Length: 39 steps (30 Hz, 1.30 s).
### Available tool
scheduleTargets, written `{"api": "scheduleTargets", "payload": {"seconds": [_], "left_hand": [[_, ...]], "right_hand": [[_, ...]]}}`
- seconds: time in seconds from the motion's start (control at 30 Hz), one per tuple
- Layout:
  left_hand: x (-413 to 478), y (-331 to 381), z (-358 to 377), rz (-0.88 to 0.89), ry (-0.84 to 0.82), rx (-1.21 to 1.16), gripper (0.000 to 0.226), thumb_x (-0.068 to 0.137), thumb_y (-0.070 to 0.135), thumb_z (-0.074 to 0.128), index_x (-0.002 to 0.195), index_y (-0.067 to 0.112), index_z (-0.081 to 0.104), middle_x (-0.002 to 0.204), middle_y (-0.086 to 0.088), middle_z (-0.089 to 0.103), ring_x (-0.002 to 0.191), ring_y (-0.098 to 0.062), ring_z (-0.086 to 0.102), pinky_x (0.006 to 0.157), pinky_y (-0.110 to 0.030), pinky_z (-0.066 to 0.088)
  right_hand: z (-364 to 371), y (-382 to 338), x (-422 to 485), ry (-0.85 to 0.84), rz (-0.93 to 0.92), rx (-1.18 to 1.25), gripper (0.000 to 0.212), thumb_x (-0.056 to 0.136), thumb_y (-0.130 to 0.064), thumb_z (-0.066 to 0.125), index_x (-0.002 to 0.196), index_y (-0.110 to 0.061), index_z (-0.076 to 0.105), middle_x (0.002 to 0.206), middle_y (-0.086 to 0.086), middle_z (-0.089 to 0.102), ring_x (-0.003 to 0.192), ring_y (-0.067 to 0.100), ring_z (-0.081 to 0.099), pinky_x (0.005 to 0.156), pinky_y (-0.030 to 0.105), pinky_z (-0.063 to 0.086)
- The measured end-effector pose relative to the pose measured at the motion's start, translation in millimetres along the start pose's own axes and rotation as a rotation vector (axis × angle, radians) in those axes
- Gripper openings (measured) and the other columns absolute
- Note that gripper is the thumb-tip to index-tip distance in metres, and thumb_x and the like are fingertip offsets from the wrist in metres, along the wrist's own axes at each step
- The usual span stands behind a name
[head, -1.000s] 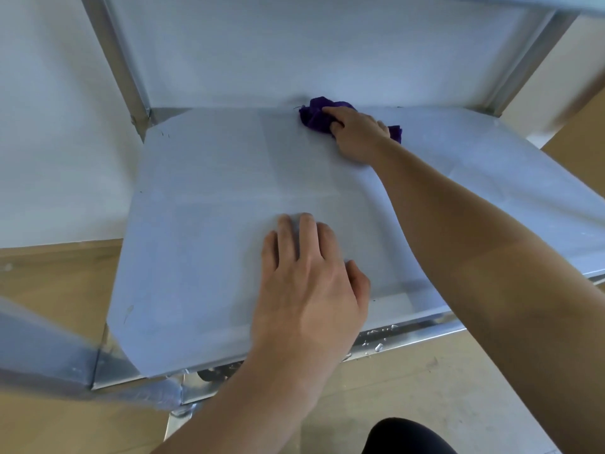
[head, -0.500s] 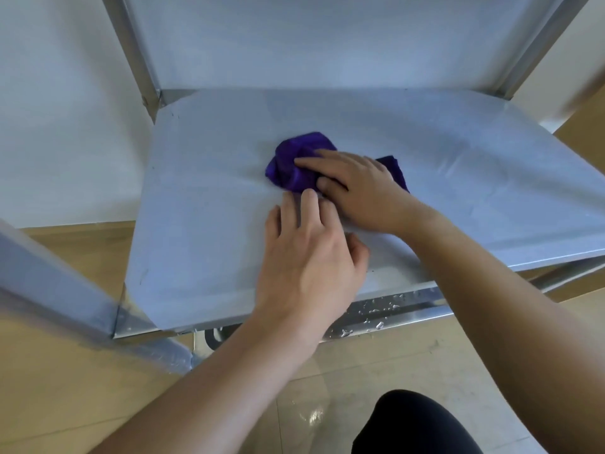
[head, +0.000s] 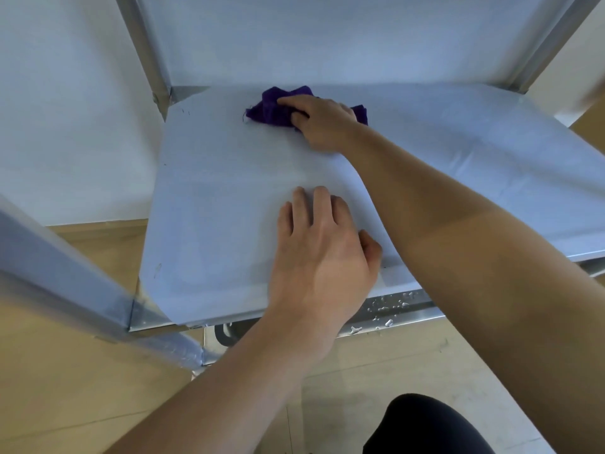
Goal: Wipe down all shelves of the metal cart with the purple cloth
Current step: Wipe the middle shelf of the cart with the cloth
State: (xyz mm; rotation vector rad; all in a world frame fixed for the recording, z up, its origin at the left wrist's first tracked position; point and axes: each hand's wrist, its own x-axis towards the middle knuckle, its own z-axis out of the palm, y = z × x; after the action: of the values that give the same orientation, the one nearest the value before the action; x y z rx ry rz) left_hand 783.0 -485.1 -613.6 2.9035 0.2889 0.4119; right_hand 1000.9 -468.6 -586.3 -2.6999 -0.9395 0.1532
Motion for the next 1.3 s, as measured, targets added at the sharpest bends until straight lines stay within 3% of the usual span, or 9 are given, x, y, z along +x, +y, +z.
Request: {"api": "scheduleTargets", "payload": {"seconds": [0.2, 0.4, 0.6, 0.73, 0.83, 1.03, 1.1, 1.3], "left_hand": [[4, -2, 0, 0.009, 0.013, -0.03, 0.044, 0.089, 0.033, 0.039, 0.112, 0.001, 0.056, 0.122, -0.015, 0.05, 0.125, -0.038, 0.042, 0.105, -0.049, 0.034], [6, 0, -1, 0.004, 0.015, -0.035, 0.042, 0.088, 0.03, 0.038, 0.108, -0.001, 0.058, 0.116, -0.015, 0.054, 0.119, -0.039, 0.047, 0.102, -0.049, 0.037], [8, 5, -3, 0.007, 0.051, -0.011, 0.031, 0.087, 0.028, 0.044, 0.092, 0.002, 0.06, 0.1, -0.014, 0.056, 0.099, -0.035, 0.053, 0.09, -0.048, 0.043], [12, 10, -9, 0.048, 0.031, 0.042, 0.022, 0.086, 0.022, 0.05, 0.087, 0.002, 0.06, 0.094, -0.015, 0.057, 0.089, -0.036, 0.056, 0.074, -0.044, 0.042], [14, 25, -14, 0.093, -0.017, 0.079, 0.017, 0.087, 0.016, 0.053, 0.097, 0.003, 0.059, 0.102, -0.015, 0.056, 0.094, -0.036, 0.056, 0.076, -0.042, 0.04], [29, 53, -8, 0.158, 0.004, -0.014, 0.028, 0.096, 0.021, 0.041, 0.113, 0.004, 0.054, 0.121, -0.012, 0.052, 0.111, -0.031, 0.052, 0.086, -0.038, 0.039], [34, 58, -1, 0.195, 0.017, -0.081, 0.026, 0.096, 0.018, 0.044, 0.112, 0.003, 0.057, 0.122, -0.012, 0.054, 0.11, -0.032, 0.054, 0.086, -0.039, 0.04], [38, 71, 15, 0.245, 0.034, -0.205, 0.025, 0.093, 0.014, 0.05, 0.11, -0.002, 0.058, 0.121, -0.016, 0.056, 0.098, -0.038, 0.06, 0.081, -0.044, 0.046]], "right_hand": [[-6, 7, -20, -0.013, -0.006, 0.026, 0.043, 0.103, -0.031, 0.032, 0.143, -0.043, 0.036, 0.147, -0.007, 0.046, 0.133, 0.024, 0.041, 0.103, 0.036, 0.029], [-9, 37, -99, -0.017, -0.049, 0.062, 0.042, 0.101, -0.03, 0.036, 0.141, -0.041, 0.04, 0.147, -0.014, 0.044, 0.134, 0.02, 0.041, 0.111, 0.041, 0.029], [-8, 54, -180, 0.09, 0.034, 0.019, 0.041, 0.103, -0.033, 0.036, 0.141, -0.046, 0.04, 0.153, -0.014, 0.037, 0.141, 0.017, 0.032, 0.115, 0.038, 0.019], [-6, 63, -209, 0.162, 0.039, 0.035, 0.039, 0.102, -0.033, 0.038, 0.139, -0.047, 0.043, 0.15, -0.013, 0.041, 0.139, 0.016, 0.035, 0.116, 0.043, 0.022], [-6, 69, -215, 0.188, 0.019, 0.032, 0.039, 0.102, -0.032, 0.038, 0.138, -0.045, 0.046, 0.149, -0.012, 0.043, 0.138, 0.015, 0.038, 0.115, 0.045, 0.025], [-13, 86, -227, 0.206, 0.059, 0.028, 0.039, 0.102, -0.029, 0.039, 0.139, -0.037, 0.048, 0.149, -0.013, 0.043, 0.139, 0.013, 0.037, 0.113, 0.045, 0.027], [-15, 94, -233, 0.232, 0.079, 0.001, 0.038, 0.102, -0.029, 0.04, 0.139, -0.035, 0.048, 0.149, -0.013, 0.044, 0.138, 0.013, 0.038, 0.112, 0.041, 0.028], [-16, 109, -238, 0.254, 0.095, -0.032, 0.038, 0.102, -0.031, 0.038, 0.139, -0.035, 0.049, 0.148, -0.012, 0.044, 0.138, 0.015, 0.038, 0.112, 0.045, 0.029]]}}
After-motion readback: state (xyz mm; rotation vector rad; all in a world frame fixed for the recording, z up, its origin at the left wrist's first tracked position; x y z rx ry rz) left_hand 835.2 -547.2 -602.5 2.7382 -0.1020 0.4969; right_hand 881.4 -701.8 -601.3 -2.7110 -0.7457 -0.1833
